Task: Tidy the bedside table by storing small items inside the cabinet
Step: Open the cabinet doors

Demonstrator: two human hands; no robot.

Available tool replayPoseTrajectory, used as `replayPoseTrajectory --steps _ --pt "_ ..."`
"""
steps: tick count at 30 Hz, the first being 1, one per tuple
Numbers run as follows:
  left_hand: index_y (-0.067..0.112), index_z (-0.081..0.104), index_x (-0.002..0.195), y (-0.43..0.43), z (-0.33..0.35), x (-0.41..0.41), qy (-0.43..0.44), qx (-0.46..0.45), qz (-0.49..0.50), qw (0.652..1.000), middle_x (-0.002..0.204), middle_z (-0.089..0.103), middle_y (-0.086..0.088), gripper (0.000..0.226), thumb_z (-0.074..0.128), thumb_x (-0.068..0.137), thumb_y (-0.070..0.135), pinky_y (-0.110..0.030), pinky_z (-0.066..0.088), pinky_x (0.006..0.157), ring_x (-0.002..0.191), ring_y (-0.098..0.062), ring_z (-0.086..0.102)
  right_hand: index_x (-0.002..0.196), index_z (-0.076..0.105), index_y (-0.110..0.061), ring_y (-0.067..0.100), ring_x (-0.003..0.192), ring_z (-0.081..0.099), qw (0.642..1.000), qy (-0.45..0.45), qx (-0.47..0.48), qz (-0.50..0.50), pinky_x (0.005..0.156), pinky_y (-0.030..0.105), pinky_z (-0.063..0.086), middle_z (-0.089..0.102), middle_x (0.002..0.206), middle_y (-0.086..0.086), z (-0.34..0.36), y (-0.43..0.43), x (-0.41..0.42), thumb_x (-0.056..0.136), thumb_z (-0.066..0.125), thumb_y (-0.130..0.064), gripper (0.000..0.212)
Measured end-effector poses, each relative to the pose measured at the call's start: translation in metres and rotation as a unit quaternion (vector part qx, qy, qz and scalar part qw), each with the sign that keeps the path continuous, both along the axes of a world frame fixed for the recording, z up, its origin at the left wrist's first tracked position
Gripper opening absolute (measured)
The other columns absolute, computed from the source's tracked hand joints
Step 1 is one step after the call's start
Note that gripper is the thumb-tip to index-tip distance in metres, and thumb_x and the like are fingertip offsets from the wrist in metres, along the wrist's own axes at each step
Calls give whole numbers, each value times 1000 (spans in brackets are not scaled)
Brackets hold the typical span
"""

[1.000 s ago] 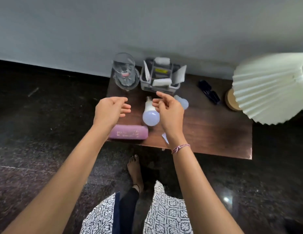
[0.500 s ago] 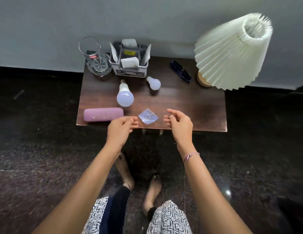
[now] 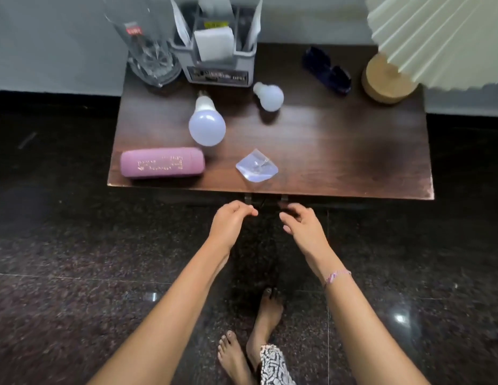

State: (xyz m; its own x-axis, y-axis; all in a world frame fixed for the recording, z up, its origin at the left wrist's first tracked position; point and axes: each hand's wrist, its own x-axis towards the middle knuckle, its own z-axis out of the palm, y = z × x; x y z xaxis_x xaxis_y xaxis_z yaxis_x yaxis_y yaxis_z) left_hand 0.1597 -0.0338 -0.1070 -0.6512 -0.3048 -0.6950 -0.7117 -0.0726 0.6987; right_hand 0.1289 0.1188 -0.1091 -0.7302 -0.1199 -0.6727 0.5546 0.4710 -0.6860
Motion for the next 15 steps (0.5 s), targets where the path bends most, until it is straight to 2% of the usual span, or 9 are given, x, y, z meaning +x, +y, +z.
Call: replayPoseTrajectory --steps 2,5,8,10,13,15 --pt "27 63 60 2 -13 -3 12 -11 3 1000 78 64 8 28 57 87 17 -28 39 76 78 -7 54 120 58 -12 16 104 59 999 -22 -15 -29 100 40 47 49 124 8 -11 -2 -2 91 56 -27 33" --pt "25 54 70 4 -26 -6 10 -53 3 999 73 57 6 18 61 87 24 -28 40 66 73 -10 51 117 58 -15 11 98 60 993 -61 -57 -78 92 30 50 60 110 2 -17 -1 -5 93 55 -22 25" --pt "21 53 77 3 -33 -6 2 -68 -18 998 86 61 -1 14 62 87 25 -34 44 79 83 -16 56 127 54 -13 15 103 61 985 -95 -110 -95 92 29 50 61 108 -1 -22 -1 -7 95 51 -16 32" --pt "21 53 79 1 -35 -5 -10 -74 -35 997 94 62 -2 14 63 86 28 -33 43 81 90 -17 57 123 57 -13 17 101 63 980 -100 -128 -111 89 30 52 62 113 4 -23 -1 -7 97 47 -15 28" --pt "22 54 84 -4 -33 0 -25 -69 -46 996 96 62 0 18 64 84 37 -30 42 80 95 -18 58 101 60 -18 13 83 64 972 -105 -117 -173 73 25 54 63 115 7 -22 -4 -6 100 39 -26 22" --pt "18 55 92 -7 -31 7 -21 -71 -29 997 102 64 -2 25 64 83 40 -32 44 84 99 -20 59 99 56 -22 10 71 60 968 -110 -98 -204 70 27 54 64 101 0 -21 -6 0 98 35 -44 30"
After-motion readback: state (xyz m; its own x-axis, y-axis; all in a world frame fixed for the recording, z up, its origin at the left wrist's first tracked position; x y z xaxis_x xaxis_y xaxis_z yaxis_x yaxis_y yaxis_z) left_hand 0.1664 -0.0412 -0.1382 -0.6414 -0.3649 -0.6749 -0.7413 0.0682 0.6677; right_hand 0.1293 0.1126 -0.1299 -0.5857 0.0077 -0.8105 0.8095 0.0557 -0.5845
